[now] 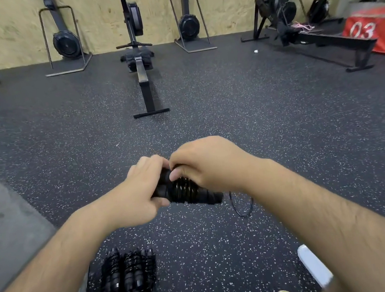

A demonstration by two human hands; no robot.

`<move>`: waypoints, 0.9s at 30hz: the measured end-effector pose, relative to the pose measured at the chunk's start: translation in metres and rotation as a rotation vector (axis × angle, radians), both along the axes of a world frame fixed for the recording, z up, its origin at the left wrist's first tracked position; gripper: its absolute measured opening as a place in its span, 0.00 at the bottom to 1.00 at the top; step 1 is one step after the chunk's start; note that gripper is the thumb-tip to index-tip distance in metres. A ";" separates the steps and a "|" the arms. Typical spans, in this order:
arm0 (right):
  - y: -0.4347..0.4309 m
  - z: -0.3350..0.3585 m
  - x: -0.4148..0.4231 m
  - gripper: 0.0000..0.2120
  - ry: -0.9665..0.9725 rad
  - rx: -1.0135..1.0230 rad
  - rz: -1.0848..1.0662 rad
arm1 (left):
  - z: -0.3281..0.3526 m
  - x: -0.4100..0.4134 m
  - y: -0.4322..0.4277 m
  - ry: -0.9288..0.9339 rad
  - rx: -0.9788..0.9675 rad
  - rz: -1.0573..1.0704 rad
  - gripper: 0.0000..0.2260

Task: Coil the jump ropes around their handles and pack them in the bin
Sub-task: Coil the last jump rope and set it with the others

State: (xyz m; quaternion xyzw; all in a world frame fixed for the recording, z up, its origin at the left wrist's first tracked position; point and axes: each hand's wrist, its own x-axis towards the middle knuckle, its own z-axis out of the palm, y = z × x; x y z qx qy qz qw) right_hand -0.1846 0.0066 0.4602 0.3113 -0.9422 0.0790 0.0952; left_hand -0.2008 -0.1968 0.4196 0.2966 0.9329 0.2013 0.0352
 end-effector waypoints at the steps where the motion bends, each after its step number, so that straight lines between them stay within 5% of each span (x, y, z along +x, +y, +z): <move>1: 0.005 0.001 -0.005 0.11 -0.008 -0.049 -0.009 | 0.001 0.003 0.001 -0.034 0.035 -0.037 0.26; 7: 0.050 -0.005 -0.031 0.08 -0.194 -0.425 -0.213 | 0.019 0.021 0.010 -0.210 0.536 -0.133 0.35; 10: 0.045 -0.023 -0.031 0.14 -0.402 -0.226 -0.256 | 0.018 0.019 0.014 -0.160 0.685 -0.027 0.36; 21: -0.033 -0.027 0.026 0.14 -0.479 0.295 -0.041 | -0.017 -0.017 0.001 0.414 0.104 0.213 0.32; 27: -0.017 0.004 0.028 0.13 -0.236 0.098 -0.110 | -0.016 -0.018 -0.002 0.333 0.097 0.217 0.30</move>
